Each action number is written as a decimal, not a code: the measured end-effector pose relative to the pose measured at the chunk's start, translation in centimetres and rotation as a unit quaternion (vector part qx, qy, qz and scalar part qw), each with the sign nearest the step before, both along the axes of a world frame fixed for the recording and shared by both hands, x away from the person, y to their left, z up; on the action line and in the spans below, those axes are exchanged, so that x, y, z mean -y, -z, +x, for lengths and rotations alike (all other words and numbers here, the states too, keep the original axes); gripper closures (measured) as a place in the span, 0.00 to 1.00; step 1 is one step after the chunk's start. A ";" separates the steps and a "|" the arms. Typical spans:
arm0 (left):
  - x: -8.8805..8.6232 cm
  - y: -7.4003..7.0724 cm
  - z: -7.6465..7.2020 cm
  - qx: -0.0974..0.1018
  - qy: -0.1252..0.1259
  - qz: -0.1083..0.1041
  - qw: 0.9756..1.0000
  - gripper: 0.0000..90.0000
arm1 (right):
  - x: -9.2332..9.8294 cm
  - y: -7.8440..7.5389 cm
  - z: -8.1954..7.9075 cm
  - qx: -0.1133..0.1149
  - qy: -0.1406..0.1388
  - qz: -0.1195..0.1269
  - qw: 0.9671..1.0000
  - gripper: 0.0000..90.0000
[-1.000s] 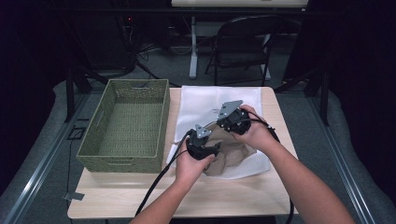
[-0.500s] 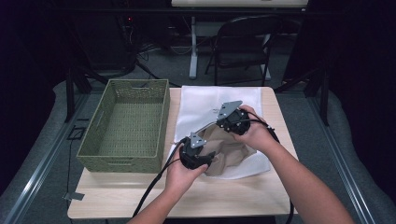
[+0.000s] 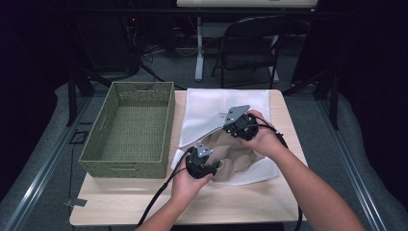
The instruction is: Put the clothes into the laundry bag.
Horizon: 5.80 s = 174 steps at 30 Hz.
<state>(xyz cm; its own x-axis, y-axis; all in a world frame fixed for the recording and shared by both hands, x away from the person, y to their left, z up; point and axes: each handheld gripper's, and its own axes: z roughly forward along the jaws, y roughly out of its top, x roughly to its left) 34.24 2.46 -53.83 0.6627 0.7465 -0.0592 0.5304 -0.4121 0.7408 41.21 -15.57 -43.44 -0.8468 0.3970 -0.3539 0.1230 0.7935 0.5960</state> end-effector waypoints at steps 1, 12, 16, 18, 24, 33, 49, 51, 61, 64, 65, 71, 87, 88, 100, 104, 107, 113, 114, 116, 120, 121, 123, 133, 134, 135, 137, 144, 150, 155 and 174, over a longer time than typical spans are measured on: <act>-0.1 0.0 0.0 -0.001 0.001 0.002 1.000 0.51 | 0.0 0.0 0.0 0.001 0.000 -0.001 1.000 0.98; -0.1 0.3 0.1 -0.004 -0.002 -0.008 1.000 0.65 | -0.2 0.2 -0.2 0.000 -0.001 0.005 1.000 0.98; 0.2 0.2 0.2 -0.005 -0.009 -0.005 1.000 0.70 | -0.3 0.2 -0.3 0.000 -0.005 -0.001 1.000 0.98; 0.4 0.1 0.3 -0.004 -0.013 -0.001 1.000 0.71 | -0.3 0.3 -0.3 -0.001 -0.006 0.001 1.000 0.98; 1.1 -0.2 1.0 0.001 -0.023 0.004 1.000 0.72 | -0.3 0.2 -0.4 0.000 -0.006 -0.001 1.000 0.98; 2.1 -0.2 2.5 0.001 -0.042 0.004 0.999 0.73 | -0.3 0.0 -0.7 0.002 -0.012 0.003 1.000 0.98; 3.1 0.2 4.5 0.023 -0.081 0.007 0.996 0.73 | -0.3 -0.4 -1.0 0.007 -0.016 0.000 1.000 0.98; 3.0 0.3 4.7 0.025 -0.085 0.009 0.996 0.73 | -0.3 -0.4 -1.0 0.006 -0.015 0.000 1.000 0.98; 3.3 0.7 5.0 0.036 -0.094 0.004 0.995 0.70 | -0.2 -0.3 -1.0 0.006 -0.014 -0.001 1.000 0.98; 3.0 0.4 4.7 0.034 -0.085 -0.001 0.996 0.66 | -0.2 -0.3 -0.8 0.006 -0.012 -0.001 1.000 0.98; 2.9 0.3 4.6 0.030 -0.083 -0.007 0.996 0.64 | -0.2 -0.2 -0.8 0.005 -0.012 0.000 1.000 0.98; 2.5 -0.7 3.7 0.032 -0.070 -0.033 0.997 0.55 | -0.3 0.0 -0.6 0.004 -0.011 0.002 1.000 0.98; 0.1 -0.4 1.3 0.019 -0.048 -0.013 0.999 0.57 | -0.4 0.0 -0.6 0.004 -0.012 0.000 1.000 0.98; 0.1 -0.3 1.3 0.016 -0.049 -0.015 0.999 0.57 | -0.4 0.1 -0.6 0.003 -0.012 0.000 1.000 0.98; 0.8 1.0 1.9 -0.011 -0.043 0.003 0.999 0.90 | -0.5 0.3 -0.7 0.002 -0.012 0.009 1.000 0.98; 1.1 1.2 2.1 -0.013 -0.047 0.007 0.999 0.98 | -0.7 0.3 -0.8 0.004 -0.014 0.005 1.000 0.98; 1.2 1.3 2.2 -0.013 -0.049 0.007 0.999 0.99 | -0.8 0.3 -0.8 0.004 -0.017 0.002 1.000 0.98; 1.9 1.4 2.7 -0.005 -0.057 0.004 0.998 0.99 | -1.0 0.2 -0.9 0.002 -0.018 0.001 1.000 0.98; 2.0 1.4 2.8 -0.004 -0.058 0.006 0.998 0.99 | -1.0 0.2 -1.0 0.001 -0.019 0.007 1.000 0.98; 2.1 1.5 3.0 0.000 -0.061 0.008 0.998 0.99 | -1.1 0.1 -1.0 0.002 -0.020 0.001 1.000 0.98; 2.4 1.6 3.5 0.003 -0.070 0.005 0.998 0.99 | -1.1 0.0 -1.1 0.002 -0.021 0.004 1.000 0.98; 2.5 1.6 3.6 0.006 -0.071 0.007 0.997 0.99 | -1.1 0.0 -1.1 0.003 -0.020 0.004 1.000 0.98; 2.5 1.8 3.9 0.007 -0.074 0.006 0.997 0.99 | -1.1 -0.1 -1.1 0.003 -0.021 0.002 1.000 0.98; 2.9 2.4 4.5 0.021 -0.082 0.001 0.996 0.97 | -0.9 -0.1 -1.1 0.003 -0.021 0.004 1.000 0.98; 2.9 2.3 4.5 0.023 -0.080 0.003 0.997 0.96 | -0.9 -0.1 -1.1 0.002 -0.020 0.004 1.000 0.98; 2.8 2.2 4.4 0.021 -0.078 0.004 0.997 0.95 | -0.9 -0.1 -1.1 0.002 -0.021 0.002 1.000 0.98; 2.5 1.9 4.2 0.013 -0.068 0.001 0.998 0.91 | -0.8 0.0 -1.1 0.001 -0.021 0.003 1.000 0.98; 1.5 1.1 2.6 -0.002 -0.046 0.001 0.999 0.83 | -0.4 0.1 -1.3 0.001 -0.017 0.002 1.000 0.98; 0.6 0.7 1.2 -0.010 -0.027 -0.006 1.000 0.76 | -0.2 0.3 -1.7 0.002 -0.019 0.004 1.000 0.98; 0.0 0.3 0.3 -0.008 -0.016 -0.005 1.000 0.74 | 0.0 0.8 -2.0 -0.004 -0.021 -0.004 1.000 0.98; -2.4 1.0 -0.3 -0.027 -0.027 0.012 0.999 0.73 | 0.4 2.4 -2.6 -0.015 -0.024 -0.005 1.000 0.98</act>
